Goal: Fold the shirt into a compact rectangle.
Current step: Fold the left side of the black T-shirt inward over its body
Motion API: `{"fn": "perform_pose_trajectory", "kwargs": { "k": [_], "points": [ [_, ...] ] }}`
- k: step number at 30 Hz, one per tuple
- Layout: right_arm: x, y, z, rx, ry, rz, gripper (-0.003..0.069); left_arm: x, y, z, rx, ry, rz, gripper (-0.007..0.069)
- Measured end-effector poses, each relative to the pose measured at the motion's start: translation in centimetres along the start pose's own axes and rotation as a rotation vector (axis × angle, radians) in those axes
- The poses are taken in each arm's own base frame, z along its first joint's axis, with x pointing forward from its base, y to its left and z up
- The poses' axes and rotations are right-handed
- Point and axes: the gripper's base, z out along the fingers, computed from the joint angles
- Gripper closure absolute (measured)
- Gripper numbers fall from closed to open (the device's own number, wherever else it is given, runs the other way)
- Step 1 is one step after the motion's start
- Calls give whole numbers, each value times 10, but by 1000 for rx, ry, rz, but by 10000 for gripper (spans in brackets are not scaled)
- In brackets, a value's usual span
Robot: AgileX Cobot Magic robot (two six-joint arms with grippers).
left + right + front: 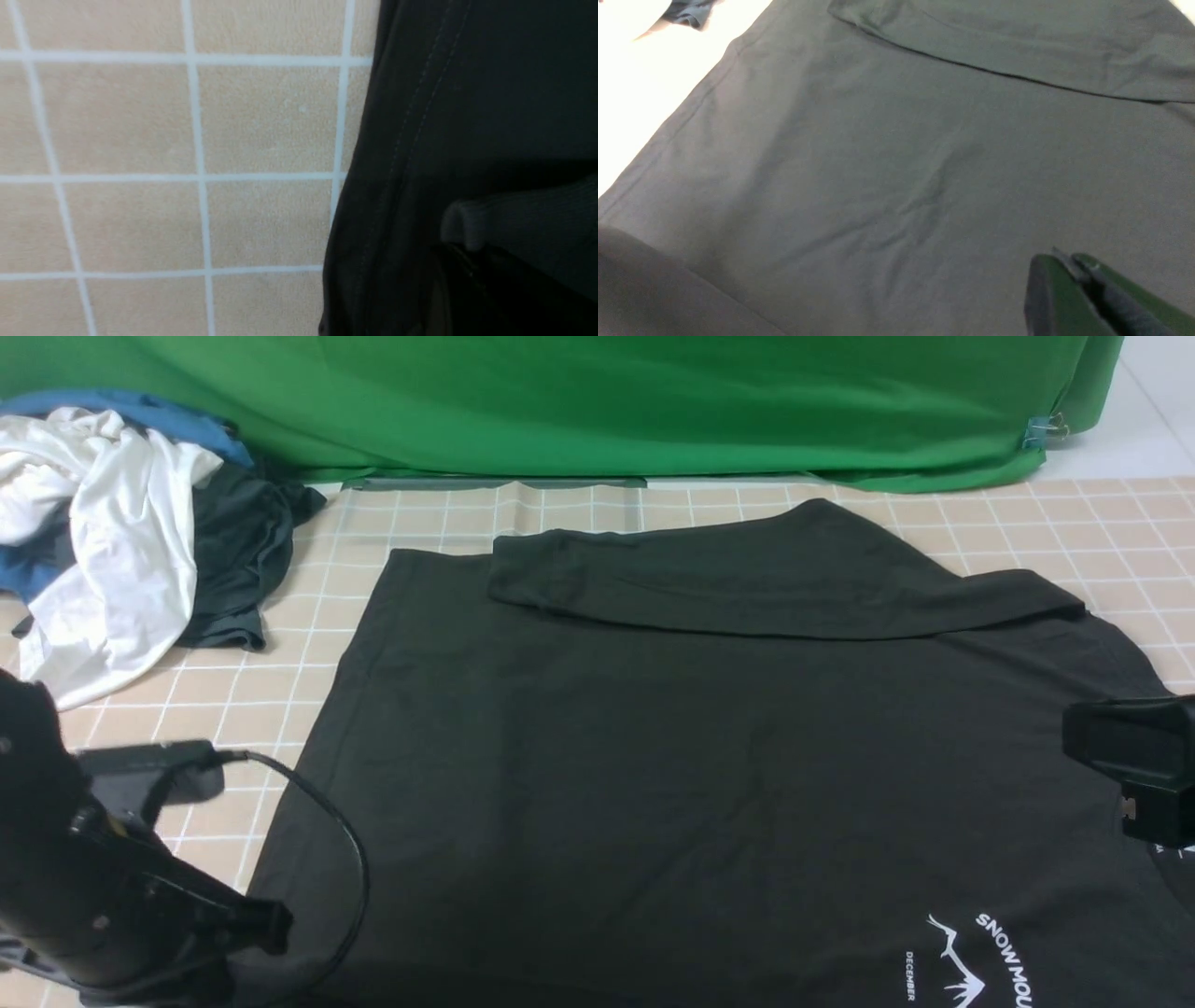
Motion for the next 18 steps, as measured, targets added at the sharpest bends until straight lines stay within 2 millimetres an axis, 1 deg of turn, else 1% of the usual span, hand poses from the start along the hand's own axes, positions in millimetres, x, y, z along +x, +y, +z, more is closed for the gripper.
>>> {"fn": "perform_pose_trajectory", "kwargs": {
  "k": [4, 6, 7, 11, 14, 15, 16, 18],
  "points": [
    [0, 0, 0, 0, 0, 0, 580, -1, -1, -15, 5, -93, -2, 596],
    [0, 0, 0, 0, -1, 0, 575, -8, -3, -26, 24, -163, -8, 596],
    [0, 0, 0, 0, -1, 0, 574, -9, -3, -27, 26, -169, -9, 596],
    [0, 0, 0, 0, -4, 0, 567, -30, -10, -53, 76, -310, -6, 596],
    [0, 0, 0, 0, -4, 0, 568, -47, -12, -69, 84, -375, -3, 596],
    [0, 0, 0, 0, -4, 0, 568, -48, -12, -70, 85, -379, -1, 596],
    [0, 0, 0, 0, -4, 0, 568, -57, -13, -76, 87, -401, 0, 596],
    [0, 0, 0, 0, -4, 0, 568, -69, -15, -79, 88, -419, 0, 596]
  ]
}}
